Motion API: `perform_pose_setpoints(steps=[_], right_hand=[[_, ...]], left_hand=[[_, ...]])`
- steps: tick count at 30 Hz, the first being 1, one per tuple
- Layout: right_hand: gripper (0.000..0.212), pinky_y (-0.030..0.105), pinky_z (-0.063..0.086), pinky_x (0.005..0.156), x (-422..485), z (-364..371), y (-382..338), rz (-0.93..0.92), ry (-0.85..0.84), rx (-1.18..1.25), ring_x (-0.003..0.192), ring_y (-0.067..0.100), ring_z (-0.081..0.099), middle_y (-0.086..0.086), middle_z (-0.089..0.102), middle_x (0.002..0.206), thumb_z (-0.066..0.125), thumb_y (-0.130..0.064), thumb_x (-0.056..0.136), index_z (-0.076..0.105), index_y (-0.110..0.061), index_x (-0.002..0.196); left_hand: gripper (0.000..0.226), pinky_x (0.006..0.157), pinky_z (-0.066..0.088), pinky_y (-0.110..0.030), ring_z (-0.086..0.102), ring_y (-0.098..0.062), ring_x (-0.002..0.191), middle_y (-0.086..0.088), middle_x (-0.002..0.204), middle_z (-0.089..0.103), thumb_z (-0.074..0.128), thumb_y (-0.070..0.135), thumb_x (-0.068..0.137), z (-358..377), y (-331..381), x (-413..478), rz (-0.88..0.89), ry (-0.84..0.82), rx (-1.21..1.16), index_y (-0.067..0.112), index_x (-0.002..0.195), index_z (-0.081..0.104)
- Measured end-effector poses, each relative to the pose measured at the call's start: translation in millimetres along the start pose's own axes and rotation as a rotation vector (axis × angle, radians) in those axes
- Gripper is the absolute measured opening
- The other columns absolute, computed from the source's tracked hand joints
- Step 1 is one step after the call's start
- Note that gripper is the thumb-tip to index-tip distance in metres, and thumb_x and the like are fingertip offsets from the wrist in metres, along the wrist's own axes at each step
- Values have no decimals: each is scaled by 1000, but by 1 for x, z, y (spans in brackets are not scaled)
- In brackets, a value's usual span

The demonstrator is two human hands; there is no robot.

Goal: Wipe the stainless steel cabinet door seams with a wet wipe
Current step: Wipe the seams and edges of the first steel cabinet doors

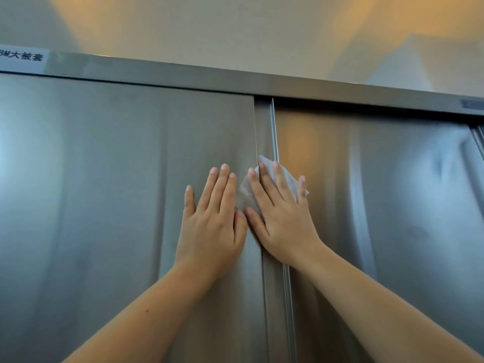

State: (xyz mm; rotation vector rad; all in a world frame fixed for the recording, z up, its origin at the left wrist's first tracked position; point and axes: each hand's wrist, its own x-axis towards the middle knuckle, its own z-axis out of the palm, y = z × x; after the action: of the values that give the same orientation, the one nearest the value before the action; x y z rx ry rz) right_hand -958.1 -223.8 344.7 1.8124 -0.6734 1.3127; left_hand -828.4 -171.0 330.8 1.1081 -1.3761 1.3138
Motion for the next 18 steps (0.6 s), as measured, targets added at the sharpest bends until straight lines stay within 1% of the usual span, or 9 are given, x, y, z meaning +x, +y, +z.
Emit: perform_pose_setpoints(steps=[2,4,6,8,9,11,14,18], right_hand=[[60,40,-27,104,6,1,-3,12,-31,-45,143,21,-6,6,9,156,4,-50,90,-4,-22,142],[60,37,-33,99,17,3,-6,33,-35,-60,144,21,-8,9,2,157,-1,-51,88,-14,-24,140],[59,35,-36,95,35,5,-7,70,-27,-37,144,22,-10,12,-5,156,3,-52,91,-20,-25,138],[60,39,-33,99,56,6,-6,108,-29,-11,143,23,-13,14,-10,156,14,-47,97,-18,-23,143],[62,42,-28,103,66,5,-5,120,-39,-12,143,23,-14,14,-12,155,17,-44,98,-17,-22,145],[63,46,-19,108,84,1,0,121,-65,-24,142,22,-18,16,-16,154,18,-43,99,-16,-19,146],[63,45,-15,110,91,-3,4,105,-81,-25,142,22,-19,16,-17,154,17,-42,99,-16,-16,146],[63,43,-14,111,70,4,1,83,-55,9,142,22,-15,13,-12,155,17,-43,99,-15,-18,146]], left_hand=[[58,107,14,-49,25,-24,137,-11,146,34,22,28,89,0,-1,3,-17,12,-12,1,137,39],[56,105,20,-50,30,-25,134,-13,143,38,24,27,89,-3,-4,8,-11,28,-5,0,134,43],[55,101,29,-53,40,-30,129,-16,139,44,27,25,88,-7,-12,16,17,40,18,-2,130,48],[54,97,37,-55,46,-32,125,-17,136,47,29,24,86,-10,-23,23,71,45,65,-3,128,51],[54,95,39,-54,47,-32,124,-16,136,48,30,23,86,-11,-27,26,96,48,85,-3,128,51],[53,94,40,-54,48,-30,124,-15,135,49,31,23,86,-12,-34,30,124,59,108,-3,127,52],[53,94,40,-54,47,-29,125,-14,136,48,31,24,86,-12,-37,31,118,67,126,-2,128,51],[54,97,35,-55,44,-29,127,-14,138,46,30,26,87,-11,-36,31,89,59,163,-2,129,50]])
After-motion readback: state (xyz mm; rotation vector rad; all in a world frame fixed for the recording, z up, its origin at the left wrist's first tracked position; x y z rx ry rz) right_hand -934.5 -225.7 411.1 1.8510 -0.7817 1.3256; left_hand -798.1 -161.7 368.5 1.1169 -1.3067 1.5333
